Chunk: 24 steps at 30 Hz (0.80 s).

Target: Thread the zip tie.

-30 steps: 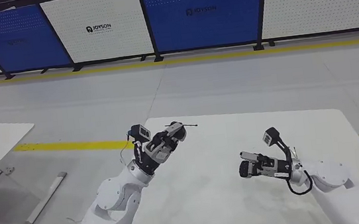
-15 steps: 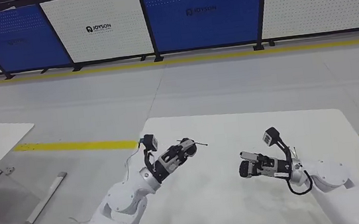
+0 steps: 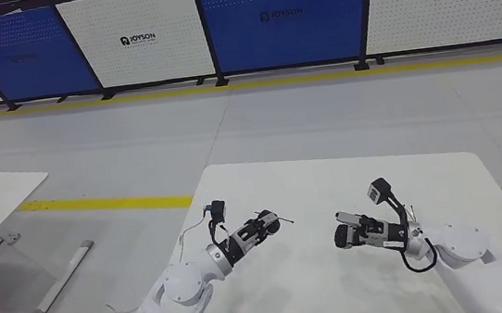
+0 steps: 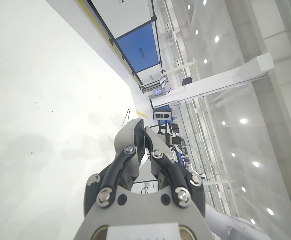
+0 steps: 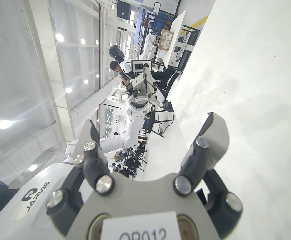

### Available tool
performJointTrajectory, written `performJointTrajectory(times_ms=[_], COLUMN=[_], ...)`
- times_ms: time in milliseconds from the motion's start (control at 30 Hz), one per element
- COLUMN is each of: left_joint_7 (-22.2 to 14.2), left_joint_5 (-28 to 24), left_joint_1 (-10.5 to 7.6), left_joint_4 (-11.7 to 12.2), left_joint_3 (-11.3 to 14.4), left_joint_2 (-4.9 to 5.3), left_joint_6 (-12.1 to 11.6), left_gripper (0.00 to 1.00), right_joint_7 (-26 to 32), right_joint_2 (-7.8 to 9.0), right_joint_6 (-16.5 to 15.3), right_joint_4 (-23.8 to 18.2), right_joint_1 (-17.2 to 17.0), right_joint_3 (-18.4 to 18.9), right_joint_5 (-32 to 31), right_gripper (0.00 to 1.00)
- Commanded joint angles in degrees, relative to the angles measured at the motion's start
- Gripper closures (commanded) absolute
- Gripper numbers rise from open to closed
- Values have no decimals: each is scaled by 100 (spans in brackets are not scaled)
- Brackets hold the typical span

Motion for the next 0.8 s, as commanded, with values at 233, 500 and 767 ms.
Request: performJointTrajectory(times_ms=[233,500,767], left_joint_7=[0,4,37], left_joint_5=[0,818,860], left_joint_1=[0,-73,-82], left_joint_4=[0,438,462], left_joint_3=[0,178,182], left_joint_2=[0,17,17], left_joint_6=[0,128,124], left_gripper=[100,100,100], right_joint_7=[0,0,0], right_joint_2=[0,0,0], right_joint_6=[0,0,0], right_joint_4=[0,0,0], right_joint_1=[0,0,0], right_joint_3=[0,0,0], right_joint_5=[0,0,0], right_gripper=[0,0,0])
